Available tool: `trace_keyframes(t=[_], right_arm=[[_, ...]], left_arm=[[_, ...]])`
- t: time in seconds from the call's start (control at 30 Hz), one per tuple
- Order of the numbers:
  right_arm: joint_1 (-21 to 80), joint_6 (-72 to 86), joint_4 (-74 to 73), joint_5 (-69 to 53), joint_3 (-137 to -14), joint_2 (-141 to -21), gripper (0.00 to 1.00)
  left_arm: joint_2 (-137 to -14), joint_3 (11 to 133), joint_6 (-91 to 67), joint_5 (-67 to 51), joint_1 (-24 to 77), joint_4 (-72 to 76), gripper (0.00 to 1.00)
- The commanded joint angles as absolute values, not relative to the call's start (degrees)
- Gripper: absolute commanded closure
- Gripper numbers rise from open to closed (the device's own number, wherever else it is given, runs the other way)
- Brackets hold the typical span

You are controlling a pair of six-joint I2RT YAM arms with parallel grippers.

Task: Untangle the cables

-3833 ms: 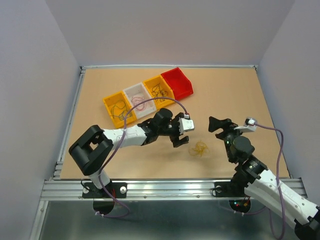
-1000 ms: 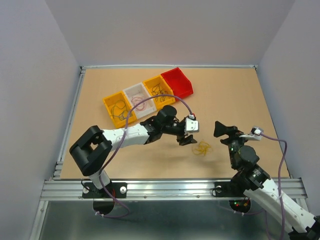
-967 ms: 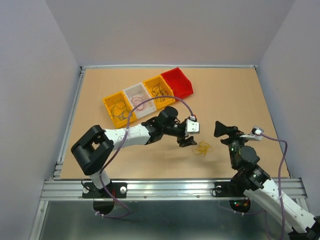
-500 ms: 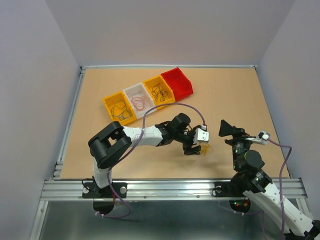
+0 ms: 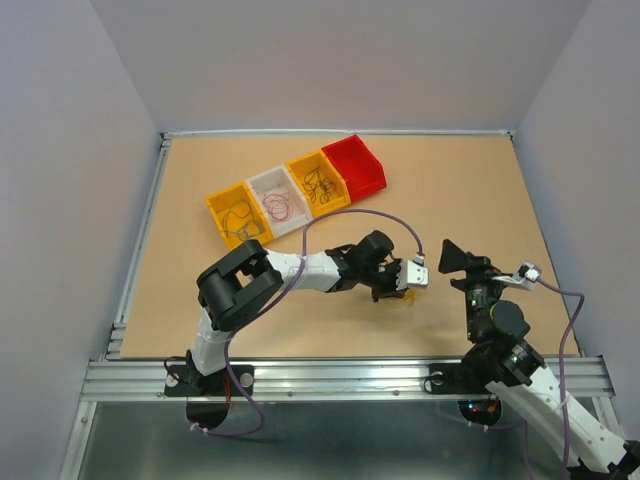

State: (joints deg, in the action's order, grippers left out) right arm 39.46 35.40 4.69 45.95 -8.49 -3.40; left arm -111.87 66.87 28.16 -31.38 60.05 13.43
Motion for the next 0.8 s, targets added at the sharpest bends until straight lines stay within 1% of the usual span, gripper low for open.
trace_keyframes(t=[0.0, 0.17, 0.27, 0.37, 0.4, 0.53, 0.6, 0.77], right_arm=[[39.81, 35.16, 5.89, 47.55, -7.47, -2.29, 0.07], [39.81, 34.19, 5.98, 45.18, -8.26, -4.03, 0.07], [39.73, 33.49, 6.24, 42.19, -8.35, -5.62, 0.08], [39.81, 31.03, 9.74, 37.37, -7.47, -7.47, 0.08], [39.73, 30.42, 12.89, 33.53, -6.51, -8.51, 0.10], [39.81, 28.57, 18.80, 26.39, -5.98, -12.03, 0.12], [39.81, 28.04, 20.73, 24.18, -6.15, -15.98, 0.13], [39.73, 25.58, 29.61, 11.71, -6.50, -25.64, 0.16]], left_arm=[[-108.28, 66.27, 28.92, -31.90, 60.38, 14.33, 1.00], [-105.04, 64.87, 28.39, -32.95, 59.24, 14.68, 1.00], [-100.91, 63.29, 27.34, -37.60, 56.53, 14.77, 1.00], [-96.34, 61.71, 26.81, -42.27, 53.89, 14.68, 1.00], [-95.28, 61.35, 26.63, -44.02, 53.27, 14.76, 1.00], [-90.54, 59.94, 25.14, -47.19, 51.07, 15.21, 1.00], [-89.74, 59.85, 24.53, -47.63, 50.36, 15.21, 1.00], [-88.07, 59.77, 22.85, -48.52, 48.52, 15.64, 1.00]])
